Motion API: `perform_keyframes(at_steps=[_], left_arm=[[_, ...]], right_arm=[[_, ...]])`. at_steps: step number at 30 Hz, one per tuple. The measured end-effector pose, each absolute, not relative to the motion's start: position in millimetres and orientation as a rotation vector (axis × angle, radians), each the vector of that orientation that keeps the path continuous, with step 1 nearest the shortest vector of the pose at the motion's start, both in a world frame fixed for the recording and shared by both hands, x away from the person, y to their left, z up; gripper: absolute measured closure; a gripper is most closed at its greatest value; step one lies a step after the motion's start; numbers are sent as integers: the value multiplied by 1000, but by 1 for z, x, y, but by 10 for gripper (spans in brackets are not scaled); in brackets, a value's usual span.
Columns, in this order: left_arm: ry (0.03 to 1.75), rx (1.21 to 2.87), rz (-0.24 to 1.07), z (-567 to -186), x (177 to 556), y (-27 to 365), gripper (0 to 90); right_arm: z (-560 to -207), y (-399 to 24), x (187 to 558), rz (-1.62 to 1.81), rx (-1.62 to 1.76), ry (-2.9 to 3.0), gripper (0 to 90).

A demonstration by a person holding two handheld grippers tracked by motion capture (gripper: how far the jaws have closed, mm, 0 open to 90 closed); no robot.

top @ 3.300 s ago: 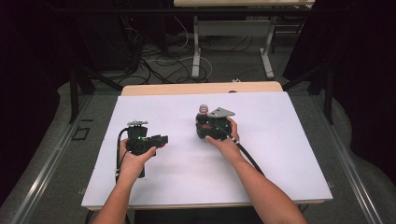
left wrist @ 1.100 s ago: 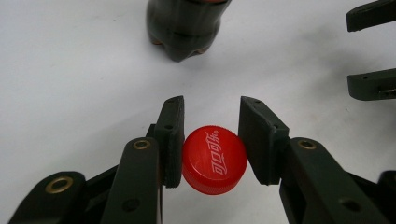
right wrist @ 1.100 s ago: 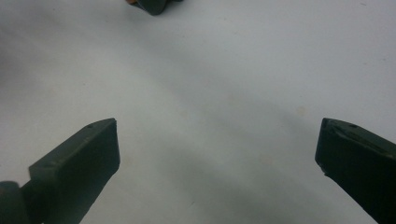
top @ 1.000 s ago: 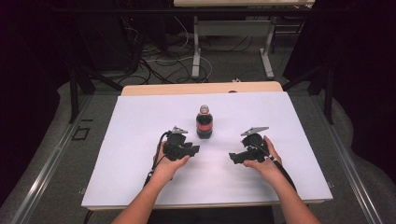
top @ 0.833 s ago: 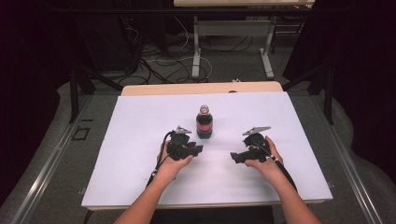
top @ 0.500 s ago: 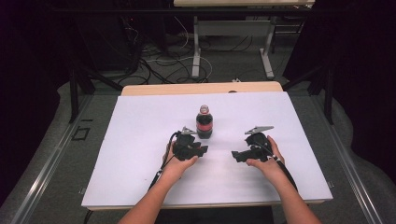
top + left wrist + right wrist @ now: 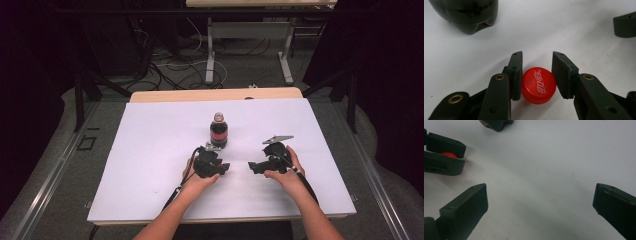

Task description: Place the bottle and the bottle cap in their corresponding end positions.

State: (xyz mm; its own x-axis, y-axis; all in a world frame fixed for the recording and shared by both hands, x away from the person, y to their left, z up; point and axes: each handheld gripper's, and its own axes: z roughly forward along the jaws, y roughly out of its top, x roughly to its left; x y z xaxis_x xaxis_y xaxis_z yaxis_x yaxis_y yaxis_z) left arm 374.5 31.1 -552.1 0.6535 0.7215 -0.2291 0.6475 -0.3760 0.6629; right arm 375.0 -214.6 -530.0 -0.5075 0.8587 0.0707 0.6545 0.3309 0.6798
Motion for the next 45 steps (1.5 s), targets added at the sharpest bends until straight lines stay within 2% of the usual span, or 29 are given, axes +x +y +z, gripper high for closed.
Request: perform_keyframes(at_steps=[6, 12, 17, 26, 30, 36, 45], left_arm=[[1056, 2127, 132, -553, 373, 30, 610], [1046, 2123, 126, -549, 374, 34, 441], [1020, 2092, 159, -539, 375, 46, 348], [1007, 2062, 222, -520, 379, 73, 290], [1017, 2032, 294, -509, 379, 85, 254], [1045, 1990, 302, -494, 379, 110, 238], [1115, 1936, 310, -493, 382, 151, 53]], right_arm=[[-530, -215, 375, 962, 1352, 2294, 0], [-530, -216, 375, 963, 1349, 2293, 0], [-530, -216, 376, 964, 1356, 2285, 0], [-530, -217, 375, 957, 1357, 2282, 0], [-529, -217, 374, 965, 1351, 2278, 0], [-527, -218, 374, 975, 1355, 2263, 0], [-527, -222, 374, 984, 1349, 2242, 0]])
